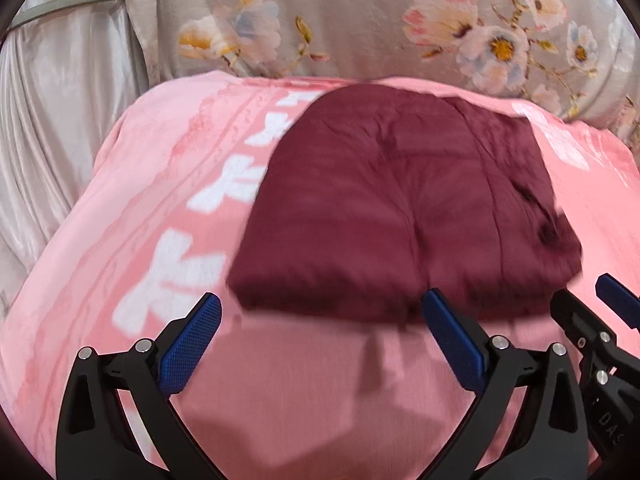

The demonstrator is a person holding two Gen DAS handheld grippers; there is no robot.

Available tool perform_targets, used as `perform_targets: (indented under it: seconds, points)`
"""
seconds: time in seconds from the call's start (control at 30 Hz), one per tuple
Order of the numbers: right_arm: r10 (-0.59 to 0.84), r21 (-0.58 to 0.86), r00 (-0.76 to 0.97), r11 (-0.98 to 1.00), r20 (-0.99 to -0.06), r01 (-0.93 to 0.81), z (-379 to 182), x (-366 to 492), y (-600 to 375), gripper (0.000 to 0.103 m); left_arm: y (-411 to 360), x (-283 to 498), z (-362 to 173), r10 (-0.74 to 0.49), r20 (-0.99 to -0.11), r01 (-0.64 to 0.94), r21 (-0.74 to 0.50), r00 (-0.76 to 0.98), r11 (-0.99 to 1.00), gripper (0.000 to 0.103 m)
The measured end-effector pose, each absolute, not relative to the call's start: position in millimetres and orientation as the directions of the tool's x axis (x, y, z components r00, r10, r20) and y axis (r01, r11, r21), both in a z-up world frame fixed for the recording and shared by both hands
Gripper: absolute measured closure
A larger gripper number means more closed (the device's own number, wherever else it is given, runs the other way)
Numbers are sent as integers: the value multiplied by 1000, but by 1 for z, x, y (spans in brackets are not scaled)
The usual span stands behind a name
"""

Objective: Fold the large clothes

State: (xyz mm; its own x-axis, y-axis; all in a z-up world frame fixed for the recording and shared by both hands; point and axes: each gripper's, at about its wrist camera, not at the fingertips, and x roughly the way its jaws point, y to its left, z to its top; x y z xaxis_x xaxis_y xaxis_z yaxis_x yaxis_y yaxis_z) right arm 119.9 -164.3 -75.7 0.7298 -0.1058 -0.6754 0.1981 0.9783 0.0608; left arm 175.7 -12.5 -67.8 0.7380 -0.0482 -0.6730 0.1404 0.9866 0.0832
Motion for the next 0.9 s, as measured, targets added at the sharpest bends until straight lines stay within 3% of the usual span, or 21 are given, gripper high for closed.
perform_targets:
  seconds: [0.23,0.47,0.9]
  points:
    - [-114,78,720,971,-685,227,-81,83,-169,40,-11,136,-73,-39,-680,150,105,732,983,5]
    - [-167,-1,730,975,-663,223,-79,65,-152,30,-11,113,-77,-23,-678,135,113,735,984,5]
    - [-182,-18,736,974,-652,225,-78,64,-149,28,-12,112,-77,13,-670,105,136,743,985,5]
